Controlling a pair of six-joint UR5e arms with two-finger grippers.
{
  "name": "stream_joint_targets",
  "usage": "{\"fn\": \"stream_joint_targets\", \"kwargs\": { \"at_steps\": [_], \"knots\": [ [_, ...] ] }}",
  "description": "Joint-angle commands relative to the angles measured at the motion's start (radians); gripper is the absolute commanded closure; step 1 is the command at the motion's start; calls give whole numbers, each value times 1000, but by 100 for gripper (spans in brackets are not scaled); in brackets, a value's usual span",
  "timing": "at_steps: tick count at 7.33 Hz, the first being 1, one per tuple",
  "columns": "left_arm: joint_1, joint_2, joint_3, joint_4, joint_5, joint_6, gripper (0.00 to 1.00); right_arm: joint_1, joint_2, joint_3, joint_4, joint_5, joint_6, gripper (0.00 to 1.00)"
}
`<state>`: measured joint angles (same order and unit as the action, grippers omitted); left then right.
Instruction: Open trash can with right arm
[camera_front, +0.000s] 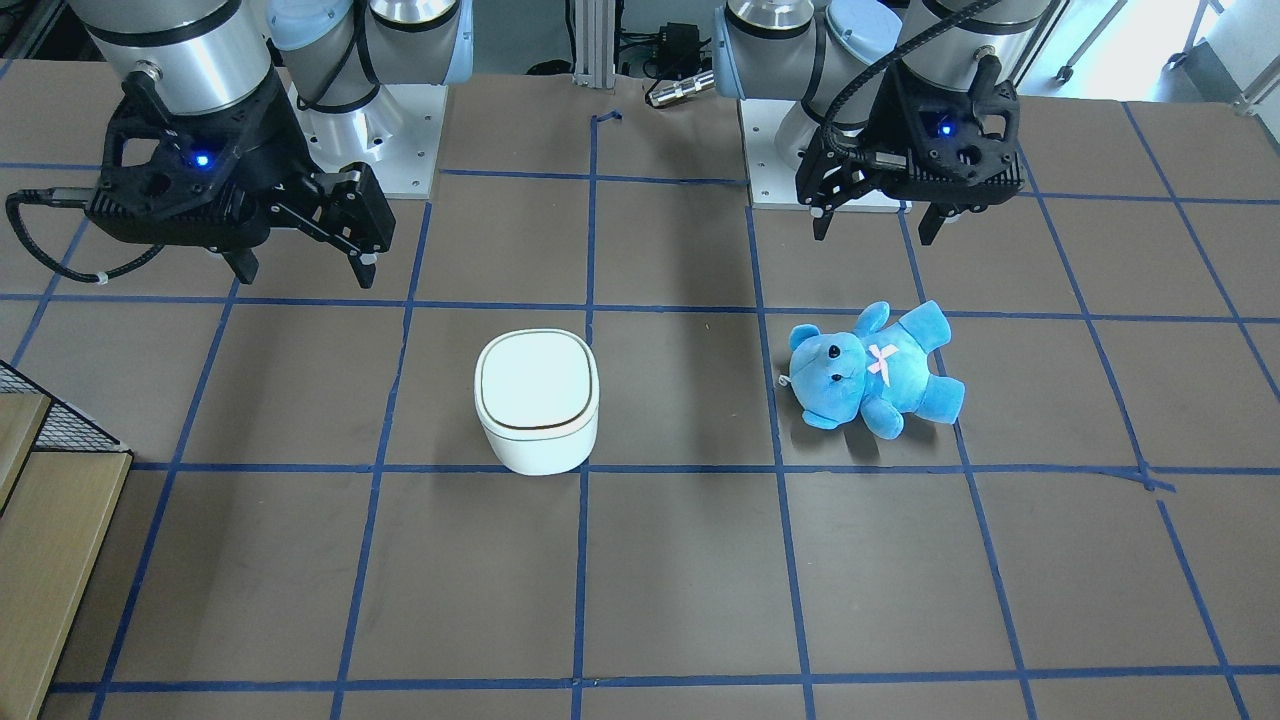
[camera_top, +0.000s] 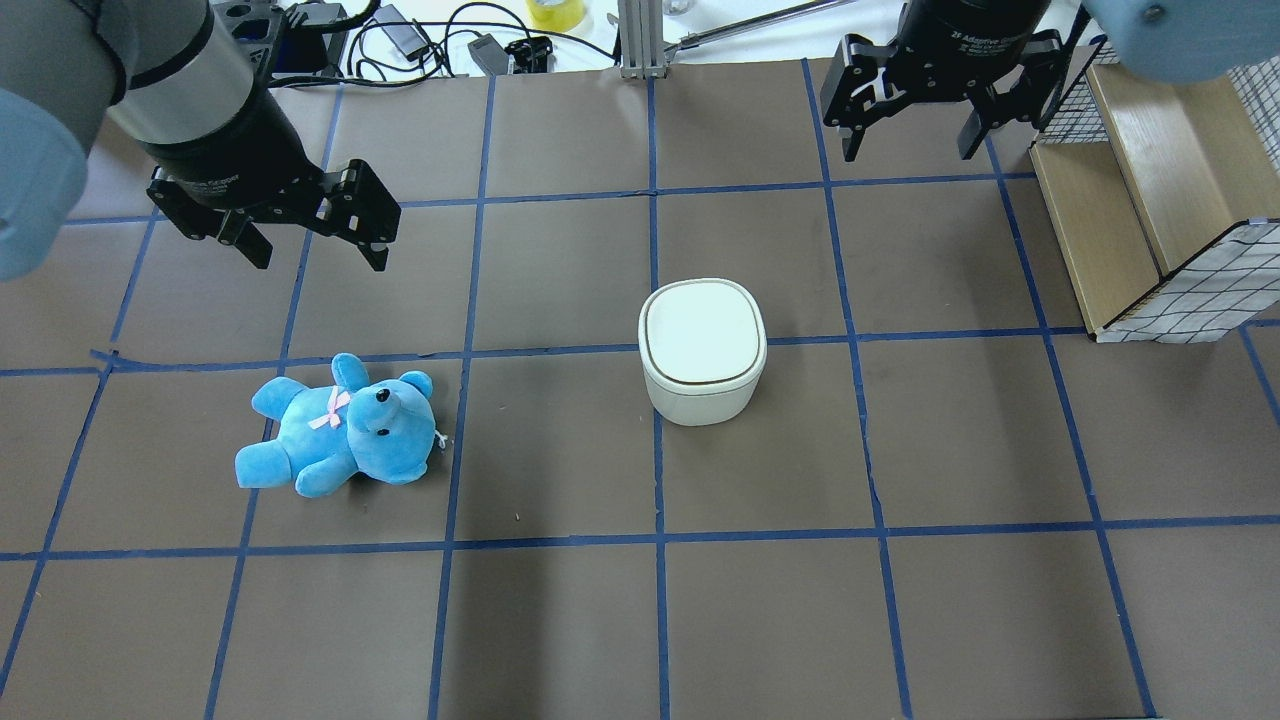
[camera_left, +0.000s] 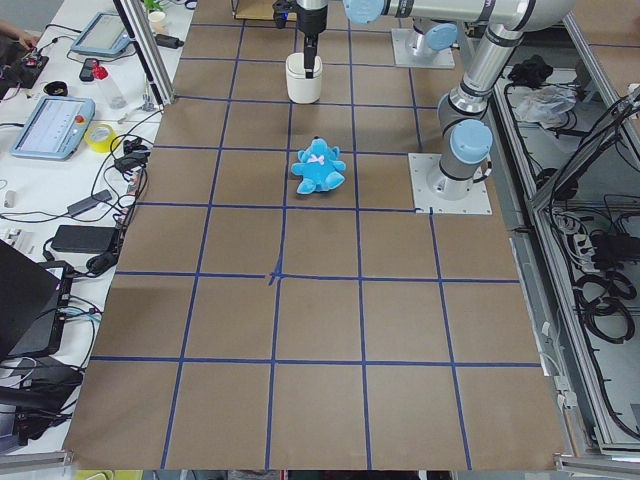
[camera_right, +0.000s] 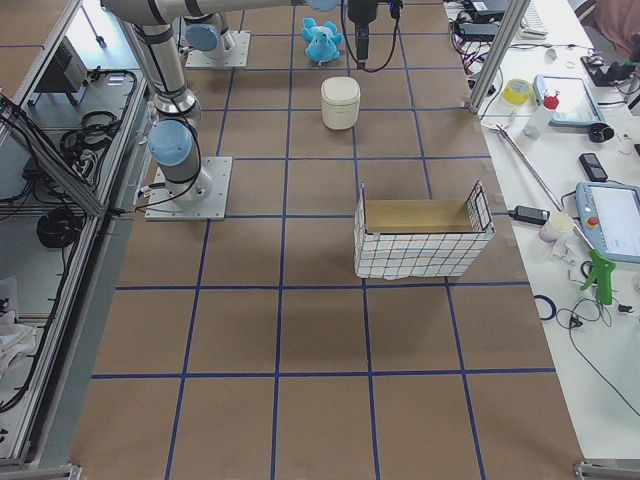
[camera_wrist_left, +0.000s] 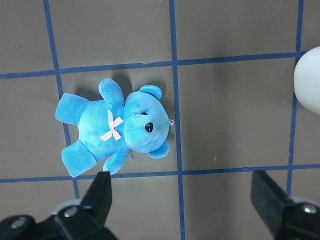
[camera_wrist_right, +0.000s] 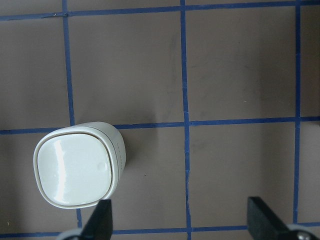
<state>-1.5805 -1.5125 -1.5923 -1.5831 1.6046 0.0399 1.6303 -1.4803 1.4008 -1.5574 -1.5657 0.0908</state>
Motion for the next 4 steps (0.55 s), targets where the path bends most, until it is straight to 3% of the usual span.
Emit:
{"fn": "stream_joint_targets", "kwargs": {
  "at_steps": [1,2,4],
  "knots": [
    [0,0,0,0,0,0,0,2,0,-2,19,19,1,55],
    [0,0,0,0,0,-2,0,5,6,-2,29,39,10,97],
    [0,0,0,0,0,-2,0,109,40,13,22,35,132,100]
  ]
}}
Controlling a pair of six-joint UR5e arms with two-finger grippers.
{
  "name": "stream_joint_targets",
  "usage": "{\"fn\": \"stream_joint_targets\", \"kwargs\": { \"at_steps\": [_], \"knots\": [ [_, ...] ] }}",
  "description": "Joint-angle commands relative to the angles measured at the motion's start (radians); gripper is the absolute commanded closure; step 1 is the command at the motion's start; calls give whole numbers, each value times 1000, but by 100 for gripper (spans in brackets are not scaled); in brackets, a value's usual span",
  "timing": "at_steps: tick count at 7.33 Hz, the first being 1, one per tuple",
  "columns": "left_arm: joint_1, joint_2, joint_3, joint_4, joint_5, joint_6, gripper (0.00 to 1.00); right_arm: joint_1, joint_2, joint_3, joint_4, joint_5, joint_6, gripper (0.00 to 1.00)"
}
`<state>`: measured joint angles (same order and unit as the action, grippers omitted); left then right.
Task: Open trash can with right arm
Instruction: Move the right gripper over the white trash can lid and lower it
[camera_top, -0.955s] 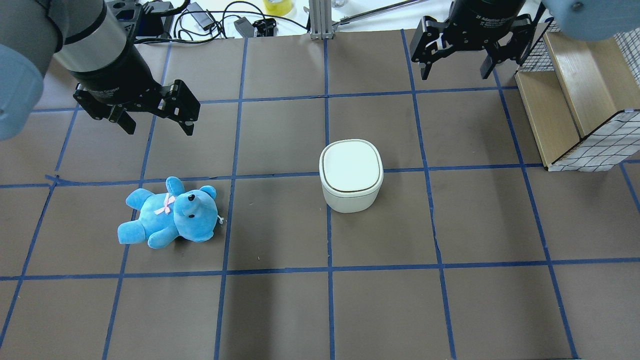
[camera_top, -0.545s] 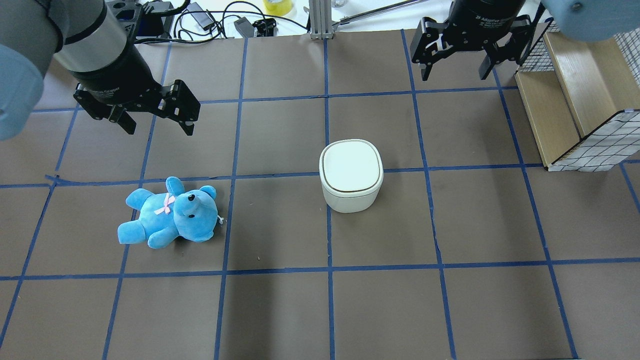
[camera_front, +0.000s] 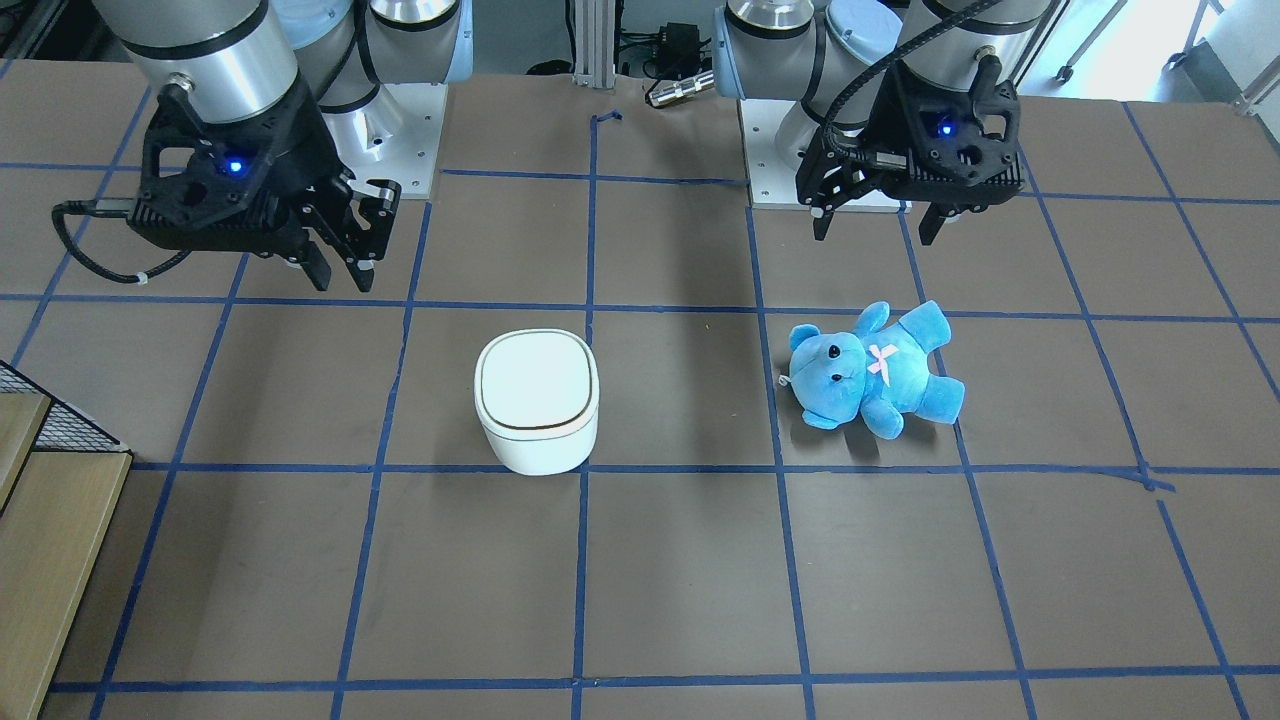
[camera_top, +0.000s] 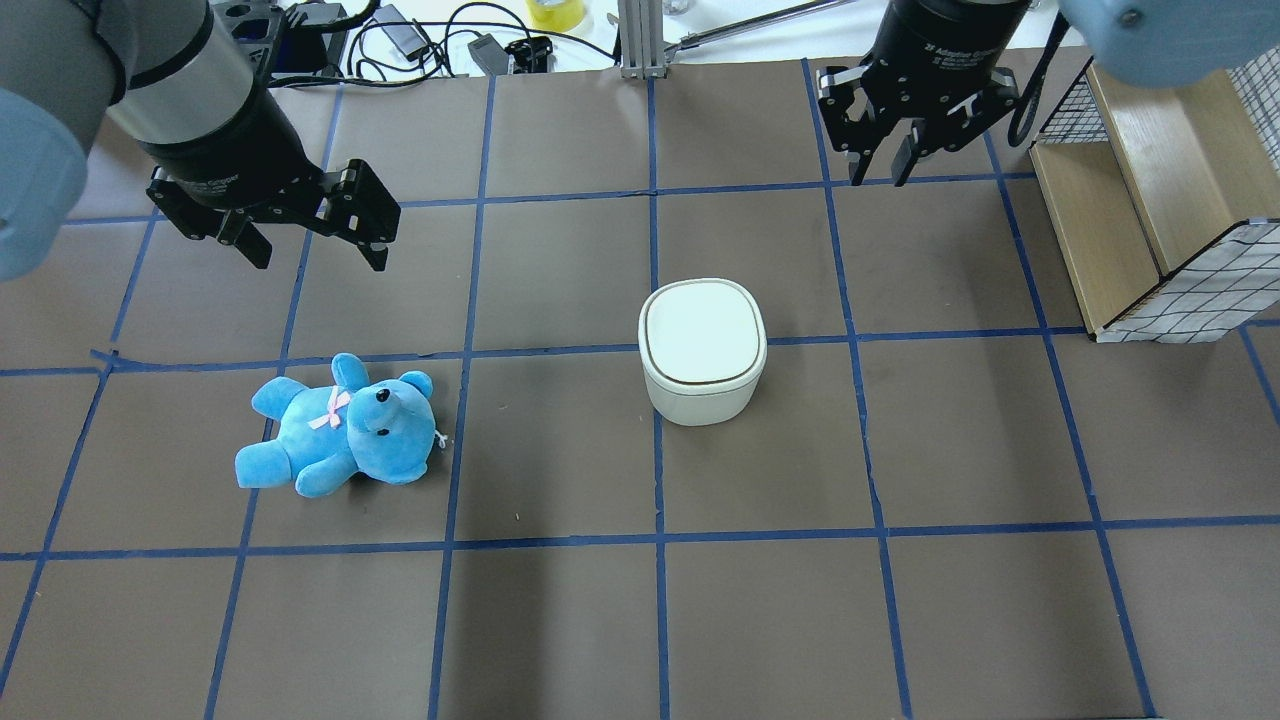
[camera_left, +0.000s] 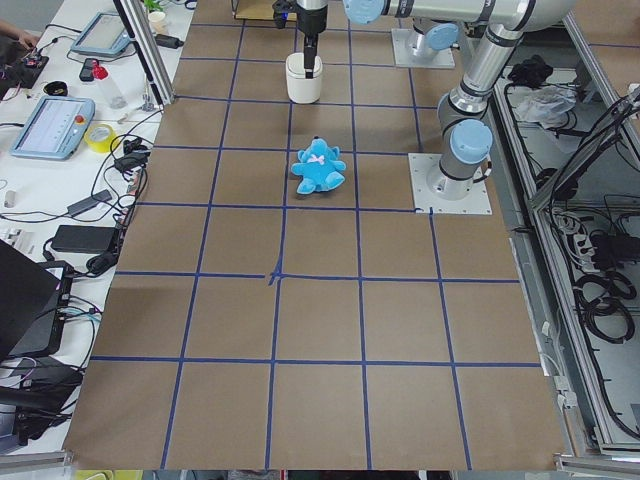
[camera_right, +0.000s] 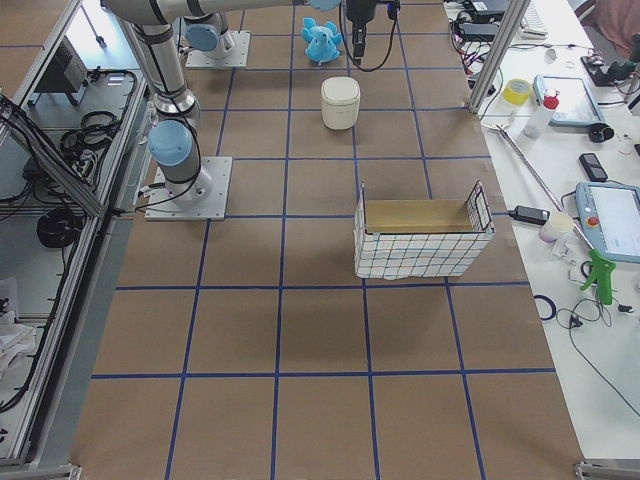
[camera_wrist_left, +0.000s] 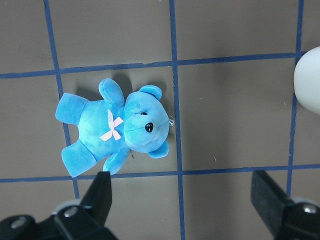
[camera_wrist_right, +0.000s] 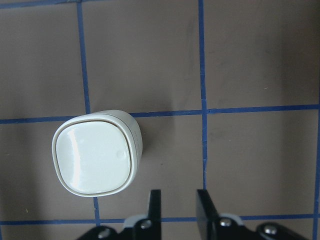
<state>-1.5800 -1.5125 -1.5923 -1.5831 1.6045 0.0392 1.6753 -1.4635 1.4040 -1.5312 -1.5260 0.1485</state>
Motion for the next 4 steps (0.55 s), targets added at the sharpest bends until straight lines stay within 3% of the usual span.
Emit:
{"fn": "stream_joint_targets", "kwargs": {
  "at_steps": [1,2,4],
  "knots": [
    [0,0,0,0,0,1,0,126,46,33,-35,-3,130,100],
    [-1,0,0,0,0,1,0,154,61,73,-106,-6,153,100],
    [0,0,0,0,0,1,0,161,66,244,-310,-8,172,100]
  ]
}}
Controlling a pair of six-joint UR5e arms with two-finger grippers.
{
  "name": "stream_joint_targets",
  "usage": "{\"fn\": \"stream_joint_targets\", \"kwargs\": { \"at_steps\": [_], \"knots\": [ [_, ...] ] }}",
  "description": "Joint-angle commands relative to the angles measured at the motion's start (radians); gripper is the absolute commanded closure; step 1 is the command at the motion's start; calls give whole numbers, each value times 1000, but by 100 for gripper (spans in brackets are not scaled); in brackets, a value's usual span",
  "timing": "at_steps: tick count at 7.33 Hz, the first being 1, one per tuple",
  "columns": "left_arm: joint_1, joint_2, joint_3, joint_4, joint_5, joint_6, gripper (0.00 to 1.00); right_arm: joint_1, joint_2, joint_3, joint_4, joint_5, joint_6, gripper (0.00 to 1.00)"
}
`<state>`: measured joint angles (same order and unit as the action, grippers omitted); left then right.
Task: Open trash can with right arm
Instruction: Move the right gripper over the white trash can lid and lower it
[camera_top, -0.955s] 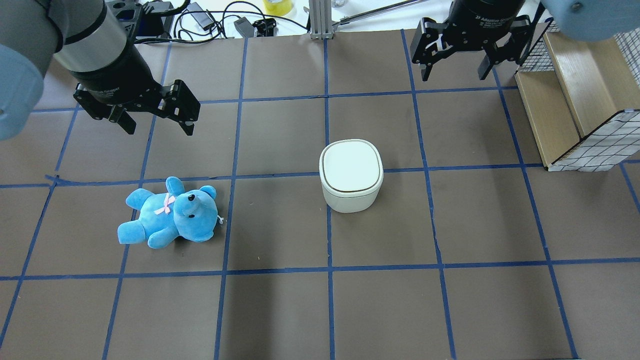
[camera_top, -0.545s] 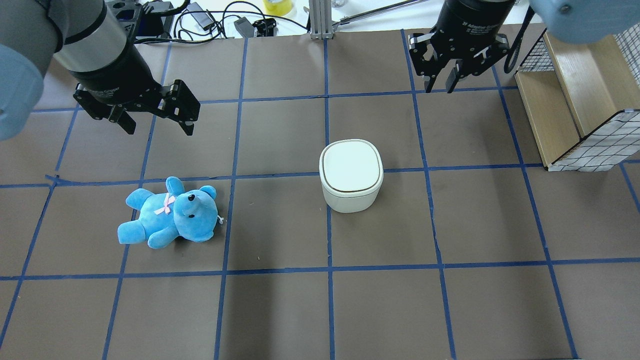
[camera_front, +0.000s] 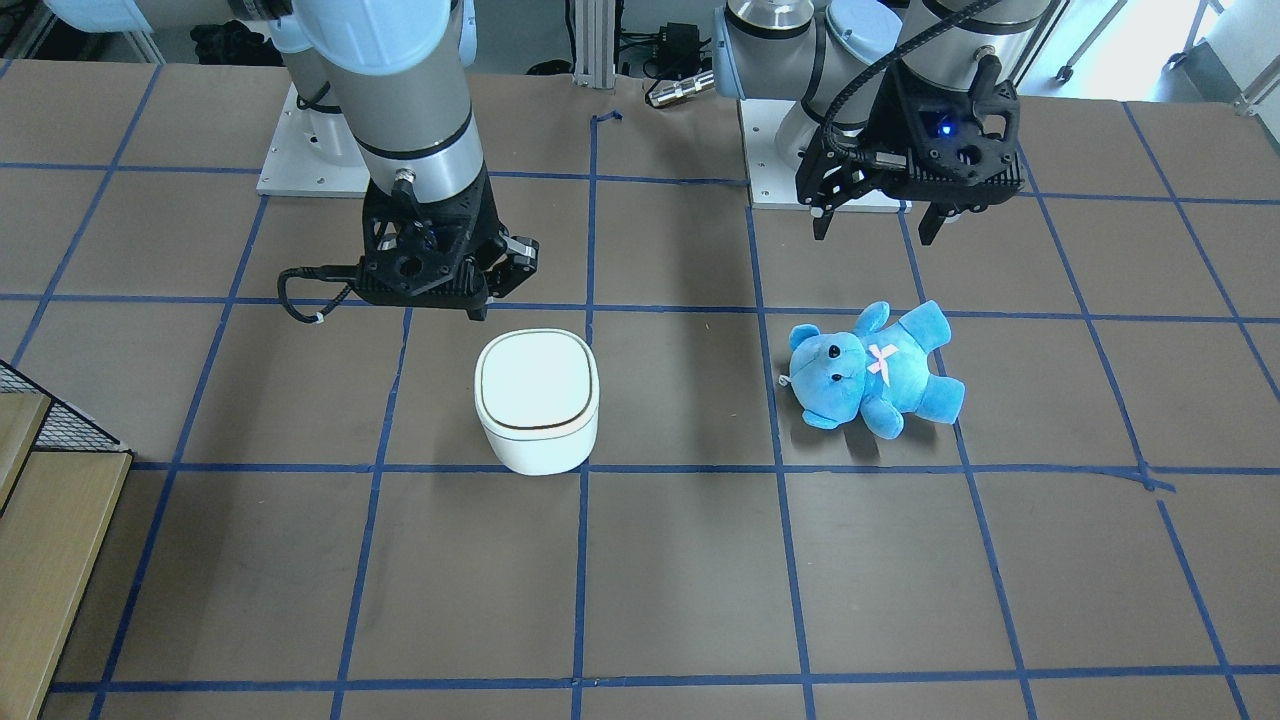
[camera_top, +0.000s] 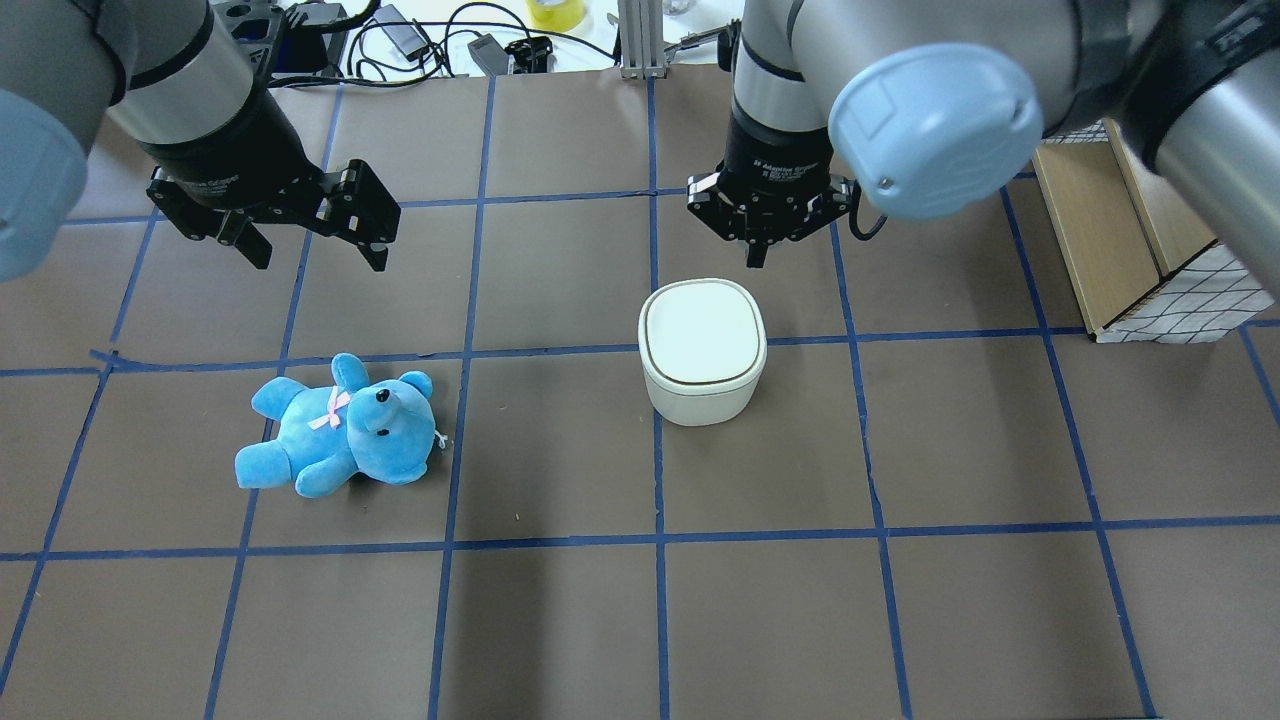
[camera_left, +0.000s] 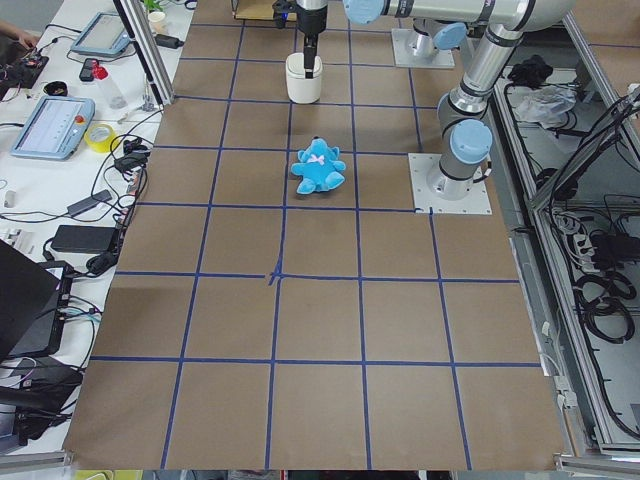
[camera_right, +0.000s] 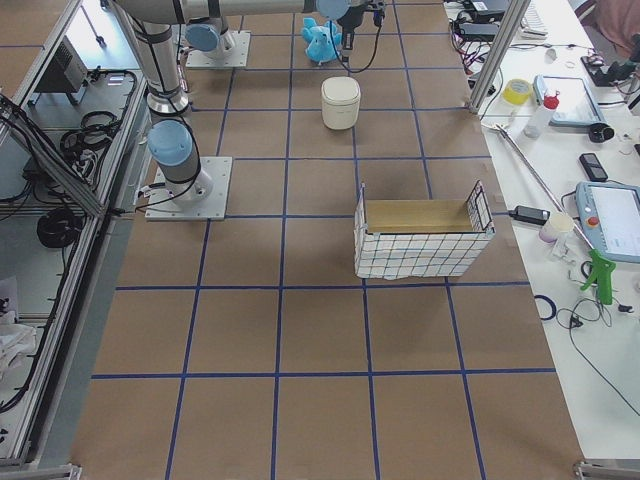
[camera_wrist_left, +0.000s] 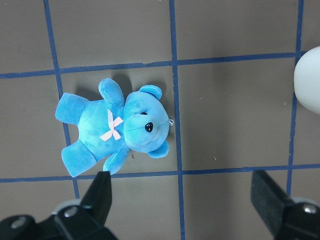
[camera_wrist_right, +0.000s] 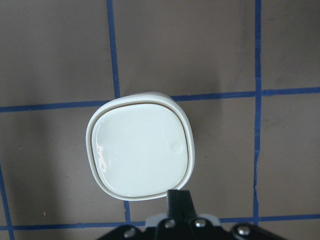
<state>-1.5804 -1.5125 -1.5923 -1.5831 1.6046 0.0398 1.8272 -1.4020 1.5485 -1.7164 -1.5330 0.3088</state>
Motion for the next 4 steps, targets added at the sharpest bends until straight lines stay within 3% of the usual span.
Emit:
{"fn": "stream_joint_targets", "kwargs": {
  "at_steps": [1,4],
  "knots": [
    [0,0,0,0,0,-1,0,9,12,173,-209,-1,12,100],
    [0,0,0,0,0,0,0,9,67,211,-255,-3,4,100]
  ]
}}
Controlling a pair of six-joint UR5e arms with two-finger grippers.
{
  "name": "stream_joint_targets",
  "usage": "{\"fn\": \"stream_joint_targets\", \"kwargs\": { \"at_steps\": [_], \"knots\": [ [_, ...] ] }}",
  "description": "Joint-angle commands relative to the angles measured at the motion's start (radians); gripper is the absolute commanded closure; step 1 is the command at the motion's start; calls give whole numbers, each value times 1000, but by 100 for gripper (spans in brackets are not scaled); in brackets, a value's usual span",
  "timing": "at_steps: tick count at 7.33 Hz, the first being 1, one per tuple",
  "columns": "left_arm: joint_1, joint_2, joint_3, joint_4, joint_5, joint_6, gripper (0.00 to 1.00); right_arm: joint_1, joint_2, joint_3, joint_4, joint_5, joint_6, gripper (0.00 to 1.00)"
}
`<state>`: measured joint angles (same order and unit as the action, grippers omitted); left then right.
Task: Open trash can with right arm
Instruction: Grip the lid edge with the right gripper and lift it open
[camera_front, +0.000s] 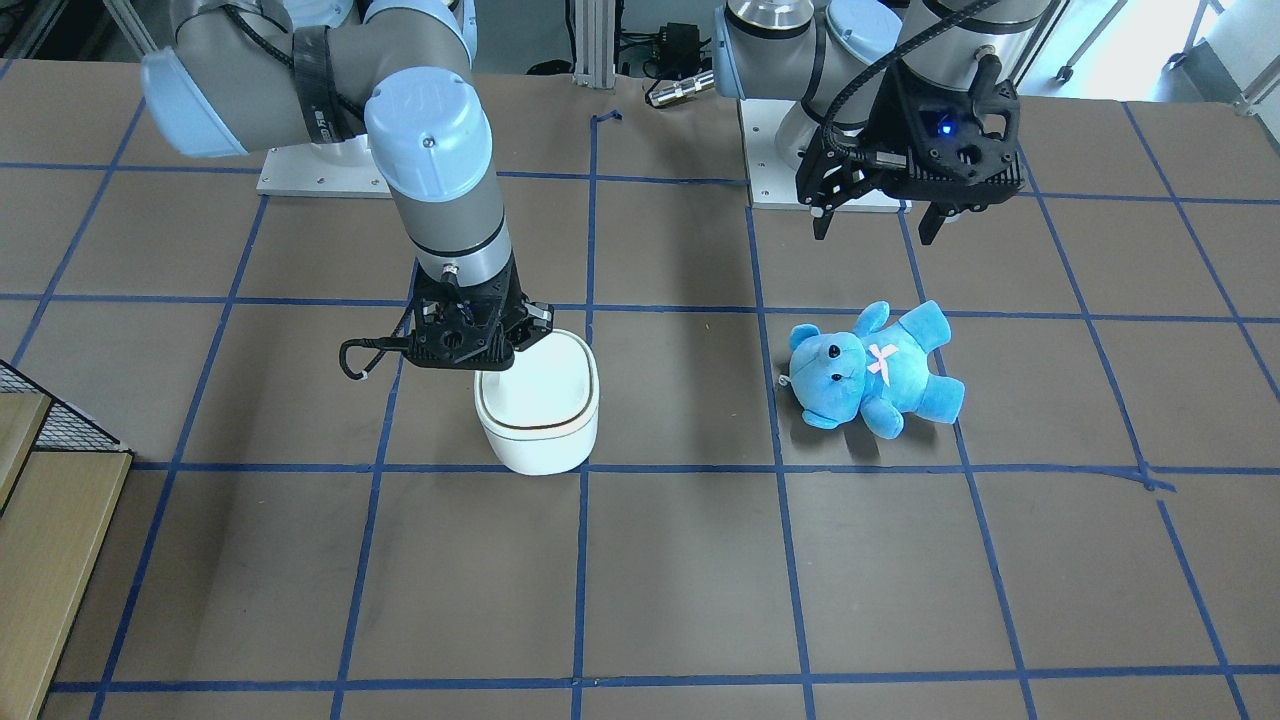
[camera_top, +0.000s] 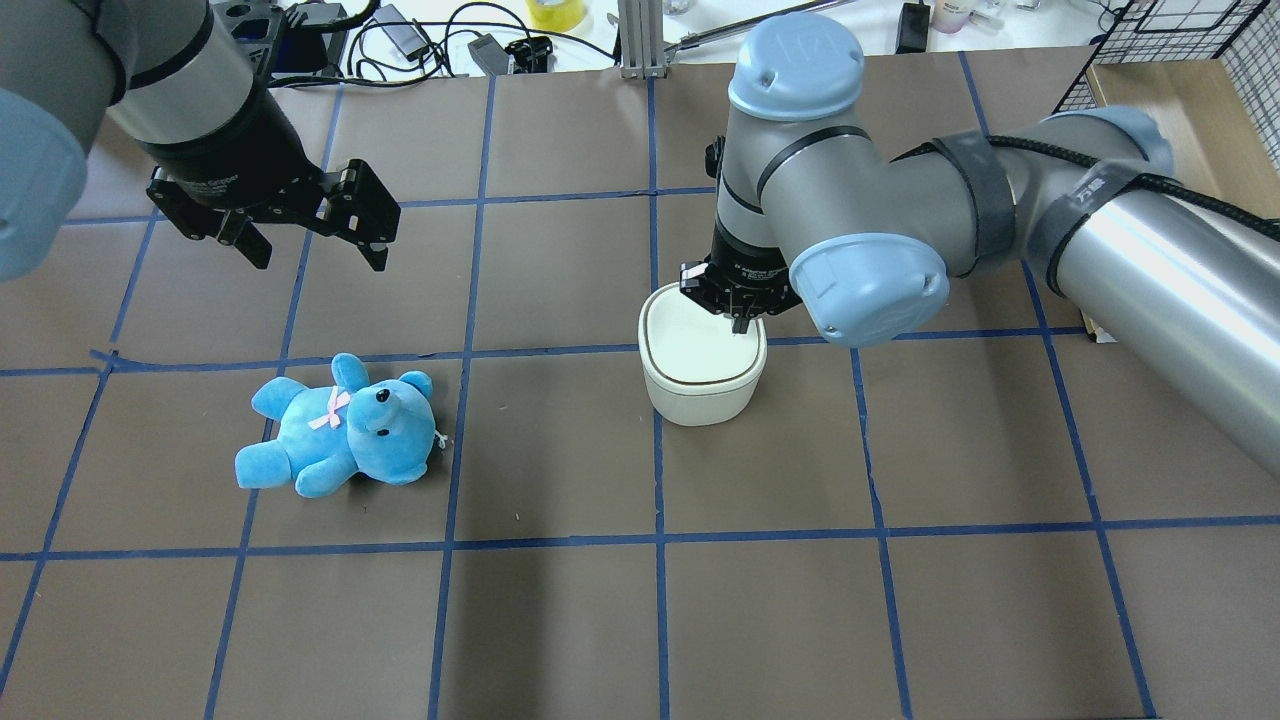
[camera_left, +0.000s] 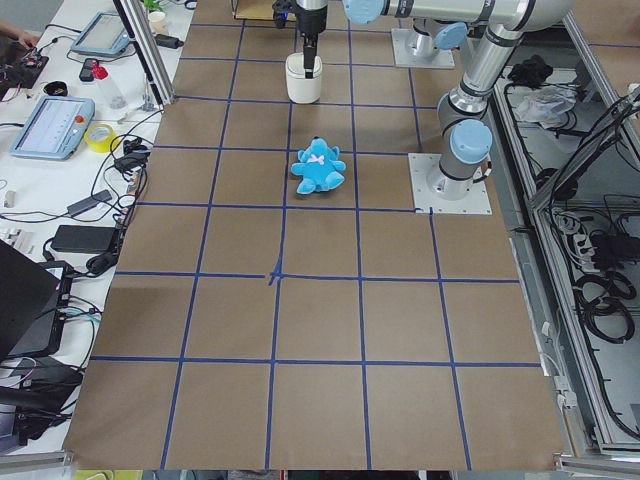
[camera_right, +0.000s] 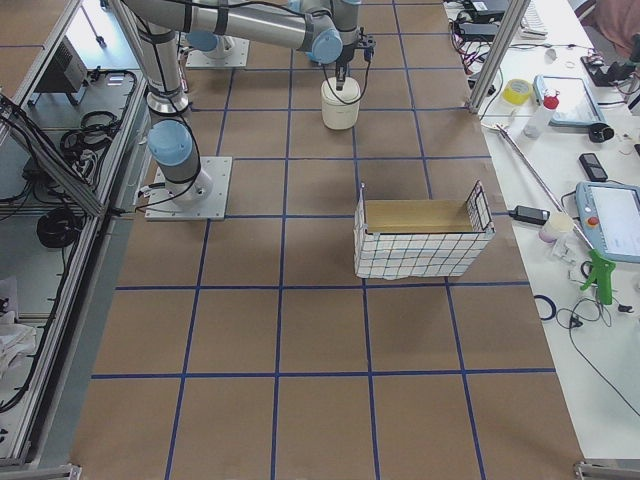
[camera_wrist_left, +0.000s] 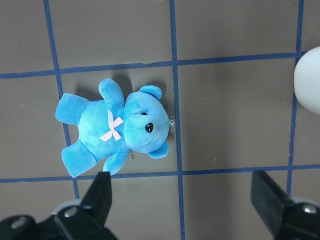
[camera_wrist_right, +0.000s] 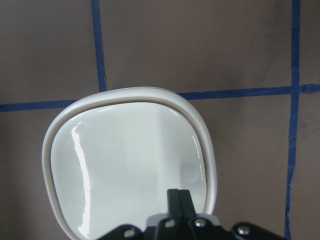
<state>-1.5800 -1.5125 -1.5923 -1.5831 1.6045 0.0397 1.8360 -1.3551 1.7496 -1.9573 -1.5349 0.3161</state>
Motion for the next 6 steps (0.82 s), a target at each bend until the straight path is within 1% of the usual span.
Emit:
{"fn": "stream_joint_targets", "kwargs": {
  "at_steps": [1,3,4,5,6],
  "knots": [
    [0,0,0,0,0,0,0,0,28,11,-12,-2,-8,100],
    [0,0,0,0,0,-1,0,0,18,-4,-5,-7,7,100],
    [0,0,0,0,0,-1,0,-1,-16,-40,11,-8,18,42],
    [0,0,0,0,0,0,0,-18,-77,-103,102,-5,17,0],
    [0,0,0,0,0,0,0,-29,-100,-202,261,-10,17,0]
  ]
}}
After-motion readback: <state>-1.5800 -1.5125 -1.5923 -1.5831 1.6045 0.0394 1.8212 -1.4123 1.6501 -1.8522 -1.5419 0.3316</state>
